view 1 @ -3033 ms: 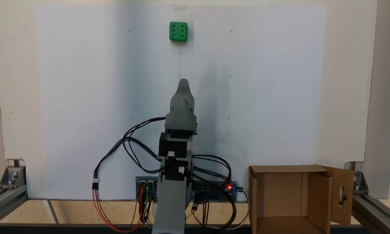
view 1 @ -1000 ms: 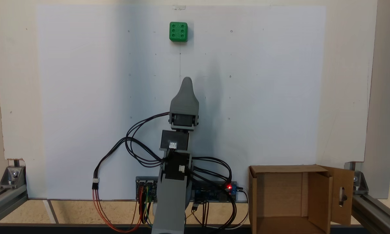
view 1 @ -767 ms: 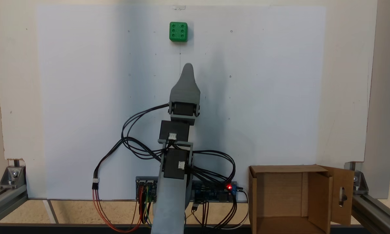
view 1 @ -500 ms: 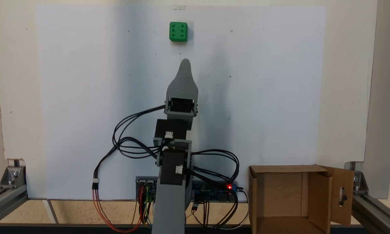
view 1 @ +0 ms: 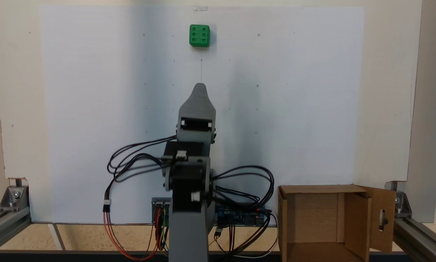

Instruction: Grasp a green dice and put it in the bin.

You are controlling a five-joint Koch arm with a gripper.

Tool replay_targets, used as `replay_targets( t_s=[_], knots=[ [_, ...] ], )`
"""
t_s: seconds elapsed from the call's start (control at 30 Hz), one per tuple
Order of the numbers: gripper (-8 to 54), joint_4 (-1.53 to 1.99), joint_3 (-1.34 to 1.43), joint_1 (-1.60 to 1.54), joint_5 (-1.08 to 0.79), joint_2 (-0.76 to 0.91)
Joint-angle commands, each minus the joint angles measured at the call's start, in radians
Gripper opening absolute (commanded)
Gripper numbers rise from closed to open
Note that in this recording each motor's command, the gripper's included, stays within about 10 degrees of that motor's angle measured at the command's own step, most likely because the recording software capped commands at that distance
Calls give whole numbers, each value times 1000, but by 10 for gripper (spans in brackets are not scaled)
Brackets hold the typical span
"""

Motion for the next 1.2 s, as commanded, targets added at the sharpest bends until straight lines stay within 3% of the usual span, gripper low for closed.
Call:
replay_targets(
  t_s=[0.0, 0.57, 1.17],
  knots=[
    [432, 51, -106, 6, 43, -38],
    [432, 268, -807, 5, 60, -603],
    [433, 270, -916, 0, 69, -841]
  ],
)
